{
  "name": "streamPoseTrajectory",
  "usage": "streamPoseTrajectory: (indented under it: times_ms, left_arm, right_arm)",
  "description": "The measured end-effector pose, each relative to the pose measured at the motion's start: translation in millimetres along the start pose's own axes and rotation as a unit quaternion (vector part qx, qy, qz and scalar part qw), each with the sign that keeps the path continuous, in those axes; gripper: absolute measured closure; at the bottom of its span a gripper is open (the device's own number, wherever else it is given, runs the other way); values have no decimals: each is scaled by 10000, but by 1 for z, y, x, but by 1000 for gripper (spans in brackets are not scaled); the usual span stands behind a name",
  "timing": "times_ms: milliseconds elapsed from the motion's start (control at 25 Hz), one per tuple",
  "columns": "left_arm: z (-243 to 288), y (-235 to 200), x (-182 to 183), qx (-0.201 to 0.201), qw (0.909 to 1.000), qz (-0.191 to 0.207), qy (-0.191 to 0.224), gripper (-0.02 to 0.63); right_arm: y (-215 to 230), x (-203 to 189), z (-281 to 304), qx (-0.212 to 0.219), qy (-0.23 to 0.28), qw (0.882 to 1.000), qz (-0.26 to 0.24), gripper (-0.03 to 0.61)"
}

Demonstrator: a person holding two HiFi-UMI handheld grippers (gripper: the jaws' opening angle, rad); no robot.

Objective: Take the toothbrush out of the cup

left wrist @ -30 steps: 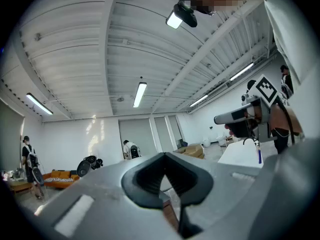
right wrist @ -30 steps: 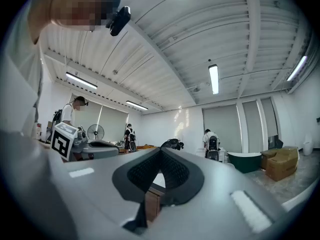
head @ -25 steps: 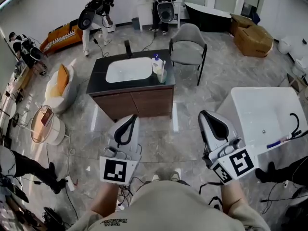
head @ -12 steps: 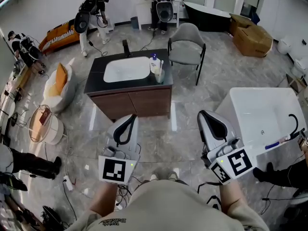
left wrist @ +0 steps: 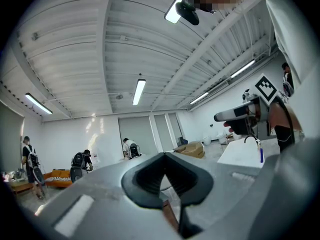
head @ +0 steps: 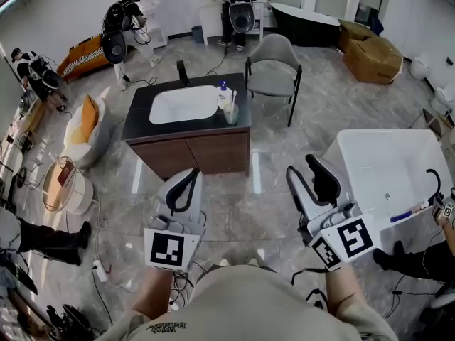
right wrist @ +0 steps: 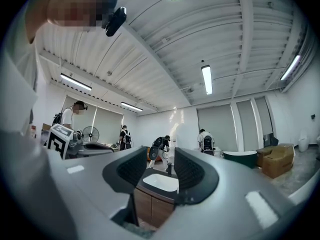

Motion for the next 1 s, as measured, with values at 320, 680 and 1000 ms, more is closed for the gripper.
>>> streamPoseTrajectory:
  times_ms: [320,680,1000]
  left_arm:
    - [16,18,-7,120,9999,9,7,612]
    - [28,23,-19,316,9994,110,-32,612]
    - [51,8,-28,370,9993,71,-23,612]
  right_arm:
    - [17,-17,-5,240,-41,9997,26,403]
    - [38,-38,-1,314,-4,9995,85,403]
    - [43,-56,28,456,-63,9989,59,403]
Point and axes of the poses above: the fingertips, and each gripper's own axes: z forward along the fingers, y to its right, x out of its top, the point moved 4 cm from there along -z, backward along the fingers, and after that the axes turned 15 degrees about -z, right-handed, at the moved point
